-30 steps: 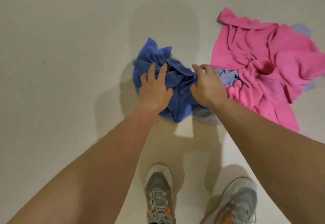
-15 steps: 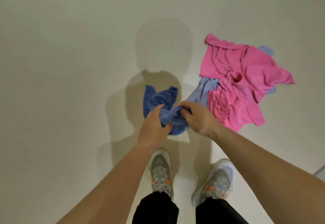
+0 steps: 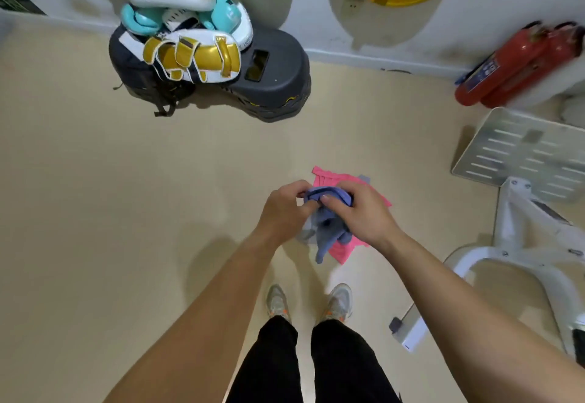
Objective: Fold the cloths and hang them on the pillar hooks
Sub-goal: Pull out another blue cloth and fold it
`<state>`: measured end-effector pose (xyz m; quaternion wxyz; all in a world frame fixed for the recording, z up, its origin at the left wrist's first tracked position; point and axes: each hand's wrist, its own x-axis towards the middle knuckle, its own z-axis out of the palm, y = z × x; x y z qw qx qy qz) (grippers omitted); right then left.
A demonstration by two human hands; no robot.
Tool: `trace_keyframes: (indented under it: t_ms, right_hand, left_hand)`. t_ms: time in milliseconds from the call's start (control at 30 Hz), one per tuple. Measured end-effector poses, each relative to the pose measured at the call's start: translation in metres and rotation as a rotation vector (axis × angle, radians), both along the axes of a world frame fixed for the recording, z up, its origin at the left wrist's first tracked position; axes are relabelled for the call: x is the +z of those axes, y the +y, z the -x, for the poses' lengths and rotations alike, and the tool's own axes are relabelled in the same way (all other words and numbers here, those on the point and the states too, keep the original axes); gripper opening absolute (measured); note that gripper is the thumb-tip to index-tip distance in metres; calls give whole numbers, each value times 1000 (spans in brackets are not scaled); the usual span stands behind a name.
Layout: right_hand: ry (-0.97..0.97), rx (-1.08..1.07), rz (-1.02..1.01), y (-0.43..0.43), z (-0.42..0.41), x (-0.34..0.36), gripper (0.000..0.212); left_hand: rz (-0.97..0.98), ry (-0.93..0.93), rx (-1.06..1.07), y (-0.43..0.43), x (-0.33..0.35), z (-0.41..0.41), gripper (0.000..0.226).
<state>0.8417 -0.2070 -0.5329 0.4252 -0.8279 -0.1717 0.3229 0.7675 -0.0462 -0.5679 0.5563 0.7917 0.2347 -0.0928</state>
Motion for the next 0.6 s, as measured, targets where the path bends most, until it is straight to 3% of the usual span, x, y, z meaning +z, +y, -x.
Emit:
trace_keyframes:
  t_ms: [100,233,367,500,600]
  right_hand:
    - [-88,-39,-49,-23,3,85,25]
    - [-204,-130,-139,-49,20,160,32]
    - [-309,-217,-206,-53,24,200,30]
    - [-329,-190,-214,-48,24,224,12]
    - [-366,-168,-197,-46,27,234,14]
  left_hand:
    - [60,-92,-97,-12,86,-2,6]
    - [68,-210,-161,-33,160,9,30]
    - [69,-272,-166,-48,195,17,40]
    - [80,-327,-171,-50,212,18,34]
    - [65,-351,-157,-52,220,21,33]
